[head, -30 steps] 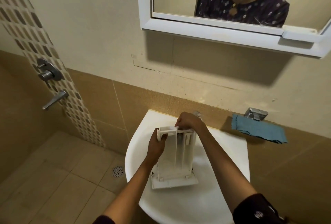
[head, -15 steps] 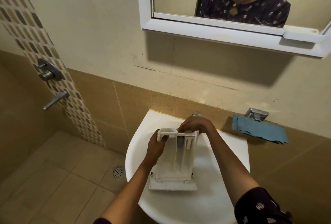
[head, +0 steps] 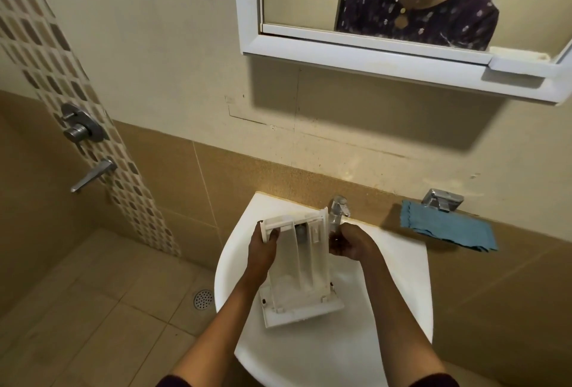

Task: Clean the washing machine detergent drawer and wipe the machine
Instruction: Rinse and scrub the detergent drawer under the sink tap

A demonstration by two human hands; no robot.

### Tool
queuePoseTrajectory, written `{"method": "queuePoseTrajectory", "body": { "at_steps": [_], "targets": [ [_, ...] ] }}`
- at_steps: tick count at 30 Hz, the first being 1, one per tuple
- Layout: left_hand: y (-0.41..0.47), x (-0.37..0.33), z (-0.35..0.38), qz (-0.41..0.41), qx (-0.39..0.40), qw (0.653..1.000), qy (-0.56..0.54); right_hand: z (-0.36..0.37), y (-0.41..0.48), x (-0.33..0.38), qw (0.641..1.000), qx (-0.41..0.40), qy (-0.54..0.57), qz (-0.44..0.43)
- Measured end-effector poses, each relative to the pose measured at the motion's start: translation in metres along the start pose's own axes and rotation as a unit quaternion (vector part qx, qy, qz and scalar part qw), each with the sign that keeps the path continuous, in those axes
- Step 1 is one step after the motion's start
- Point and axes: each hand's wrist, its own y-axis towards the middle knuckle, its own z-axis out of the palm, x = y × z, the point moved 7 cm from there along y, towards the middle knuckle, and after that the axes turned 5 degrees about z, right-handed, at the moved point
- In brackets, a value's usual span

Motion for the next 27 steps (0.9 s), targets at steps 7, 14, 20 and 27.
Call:
{"method": "queuePoseTrajectory", "body": {
  "at_steps": [7, 14, 20, 27],
  "targets": [
    [-0.001, 0.0, 0.004, -0.002, 0.03, 1.0, 0.005, -0.018, 0.024, -0.034, 0.984, -0.098, 0.146, 0.02],
    [0.0, -0.003, 0.002, 0.007, 0.057, 0.998, 0.009, -0.007, 0.022, -0.055, 0.968, -0.109, -0.173, -0.148],
    [0.001, -0.003, 0.0, 0.004, 0.06, 0.998, 0.017, 0.005, 0.017, -0.044, 0.967, -0.099, -0.154, -0.178],
    [0.0, -0.005, -0.003, 0.003, 0.069, 0.997, 0.017, -0.004, 0.021, -0.06, 0.969, -0.09, -0.136, -0.183]
  ]
}}
